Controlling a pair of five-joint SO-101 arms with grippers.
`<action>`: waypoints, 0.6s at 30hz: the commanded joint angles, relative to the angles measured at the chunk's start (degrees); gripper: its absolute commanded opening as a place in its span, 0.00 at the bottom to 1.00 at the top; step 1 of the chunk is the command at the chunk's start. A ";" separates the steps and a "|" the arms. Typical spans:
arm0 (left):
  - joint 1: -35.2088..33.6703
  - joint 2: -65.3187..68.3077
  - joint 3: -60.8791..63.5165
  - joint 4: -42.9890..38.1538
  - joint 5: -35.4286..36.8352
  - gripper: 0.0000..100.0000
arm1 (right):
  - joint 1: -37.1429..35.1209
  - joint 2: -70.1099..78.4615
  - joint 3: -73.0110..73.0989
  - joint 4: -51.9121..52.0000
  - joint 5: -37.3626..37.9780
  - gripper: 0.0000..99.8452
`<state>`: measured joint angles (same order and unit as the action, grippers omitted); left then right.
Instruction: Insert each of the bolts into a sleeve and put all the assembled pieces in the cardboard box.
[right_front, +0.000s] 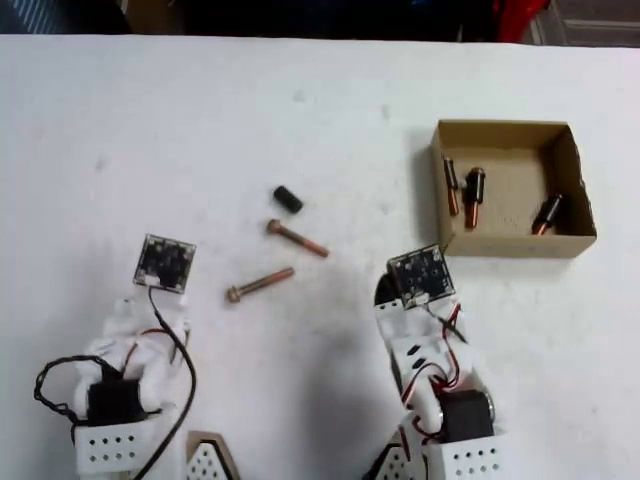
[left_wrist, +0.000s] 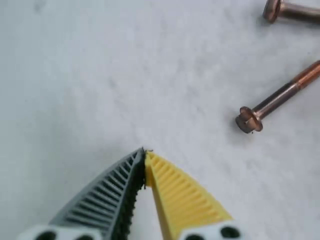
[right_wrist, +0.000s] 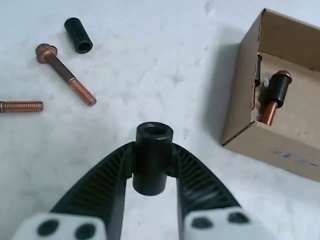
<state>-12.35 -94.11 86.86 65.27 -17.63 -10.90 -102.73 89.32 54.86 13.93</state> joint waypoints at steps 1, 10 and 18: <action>0.92 -0.31 -7.30 3.08 -0.70 0.03 | 1.54 -0.48 -0.26 -1.63 -0.70 0.02; 0.92 2.24 -16.62 7.03 -0.70 0.03 | 1.10 -0.48 1.05 -1.63 -0.79 0.02; 7.16 23.08 -25.76 6.51 -0.70 0.03 | 1.10 -0.48 1.23 -1.63 -0.79 0.02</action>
<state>-8.75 -78.20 66.02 72.04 -17.71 -10.02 -102.73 90.99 54.68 13.93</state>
